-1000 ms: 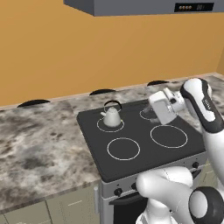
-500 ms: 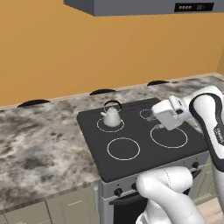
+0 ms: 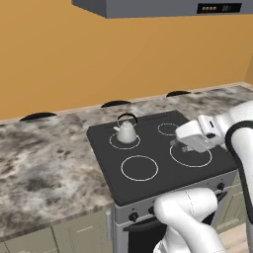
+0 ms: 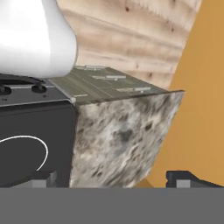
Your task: Pick the kettle from the cabinet and place it on a stove burner. Then pick the pot from the counter and place it on another stove burner. Finally, turn both burners on.
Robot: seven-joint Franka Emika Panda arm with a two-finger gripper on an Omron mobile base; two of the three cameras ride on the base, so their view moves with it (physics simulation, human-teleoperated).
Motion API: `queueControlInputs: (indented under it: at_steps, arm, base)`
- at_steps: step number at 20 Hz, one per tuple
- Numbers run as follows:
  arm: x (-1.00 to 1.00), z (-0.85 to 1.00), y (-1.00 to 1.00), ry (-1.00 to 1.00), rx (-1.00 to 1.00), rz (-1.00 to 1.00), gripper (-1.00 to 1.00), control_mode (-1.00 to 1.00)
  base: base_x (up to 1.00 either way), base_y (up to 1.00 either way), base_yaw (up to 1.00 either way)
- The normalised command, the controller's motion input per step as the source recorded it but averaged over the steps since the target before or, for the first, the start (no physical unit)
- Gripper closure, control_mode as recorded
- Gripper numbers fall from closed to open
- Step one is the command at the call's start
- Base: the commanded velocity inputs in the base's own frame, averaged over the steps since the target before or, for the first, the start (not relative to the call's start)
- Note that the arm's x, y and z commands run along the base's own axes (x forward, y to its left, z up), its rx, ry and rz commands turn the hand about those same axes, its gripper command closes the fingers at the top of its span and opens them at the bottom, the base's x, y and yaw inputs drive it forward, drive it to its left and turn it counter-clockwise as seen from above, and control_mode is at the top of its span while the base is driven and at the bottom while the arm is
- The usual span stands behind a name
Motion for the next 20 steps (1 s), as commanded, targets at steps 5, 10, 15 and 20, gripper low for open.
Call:
queueControlInputs:
  at_steps: [5, 10, 15, 20]
  arm:
    - [-0.50, 0.23, 0.03, -0.07, -0.12, -0.03, -1.00, -1.00]
    - [-0.35, 0.02, 0.00, -0.02, -0.04, 0.00, -1.00, -1.00]
    - [-0.14, 0.00, 0.00, 0.00, 0.00, 0.00, -1.00, -1.00]
    - [-0.11, 0.00, 0.00, -0.05, 0.00, 0.00, -1.00, -1.00]
  base:
    - [0.00, 0.00, 0.00]
    - [0.00, 0.00, 0.00]
    - [0.00, 0.00, 0.00]
    - [0.00, 0.00, 0.00]
